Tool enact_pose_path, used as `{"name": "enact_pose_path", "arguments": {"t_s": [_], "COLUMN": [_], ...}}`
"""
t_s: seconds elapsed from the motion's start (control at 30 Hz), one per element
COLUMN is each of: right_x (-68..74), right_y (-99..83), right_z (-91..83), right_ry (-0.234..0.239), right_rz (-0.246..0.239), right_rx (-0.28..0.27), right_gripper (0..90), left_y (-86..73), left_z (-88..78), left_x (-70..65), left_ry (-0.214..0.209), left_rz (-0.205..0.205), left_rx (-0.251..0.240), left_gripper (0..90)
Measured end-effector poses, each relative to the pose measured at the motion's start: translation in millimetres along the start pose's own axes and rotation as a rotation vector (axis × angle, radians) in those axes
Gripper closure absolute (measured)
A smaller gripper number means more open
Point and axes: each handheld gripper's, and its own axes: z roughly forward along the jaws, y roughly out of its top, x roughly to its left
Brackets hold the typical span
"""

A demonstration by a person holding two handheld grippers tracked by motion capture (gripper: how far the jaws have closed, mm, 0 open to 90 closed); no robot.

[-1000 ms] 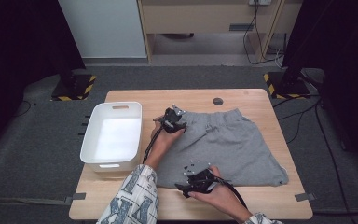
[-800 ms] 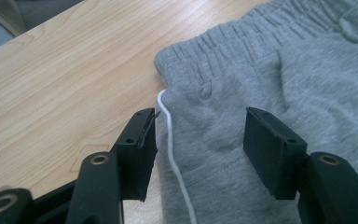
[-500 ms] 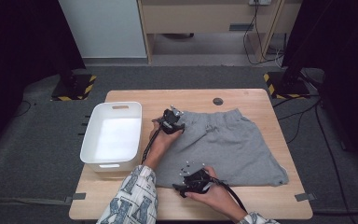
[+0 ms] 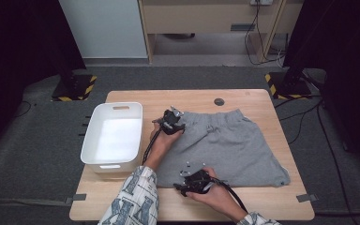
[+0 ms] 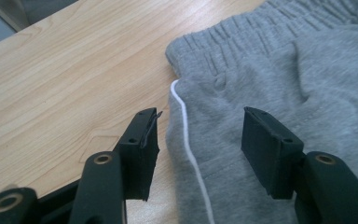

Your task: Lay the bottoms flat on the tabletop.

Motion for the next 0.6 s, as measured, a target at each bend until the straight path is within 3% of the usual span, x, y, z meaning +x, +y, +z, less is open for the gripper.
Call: {"name": "enact_pose_path", "arguments": {"t_s": [0.17,0.37,0.6], "right_x": [-1.1,-4.2,-7.6], "right_y": [-1.1,-1.9,-1.4], "right_z": [-0.9,-1.8,-3.1], "right_ry": [-0.001,-0.030,-0.048], "right_rz": [-0.009,-0.009,-0.002], "right_rx": [-0.001,-0.003,0.005], "right_gripper": [52.8,65.5,80.3], "left_y": [-2.8,-5.8,-5.6], "left_z": [4.9,9.8,9.2], "left_x": [4.2,2.3,1.0], "left_ry": [-0.003,-0.010,-0.050], "left_rz": [-0.027,-0.022,-0.045], "left_rx": [0.006,0.043,0.051], "left_gripper": [46.4,47.1,60.3]}}
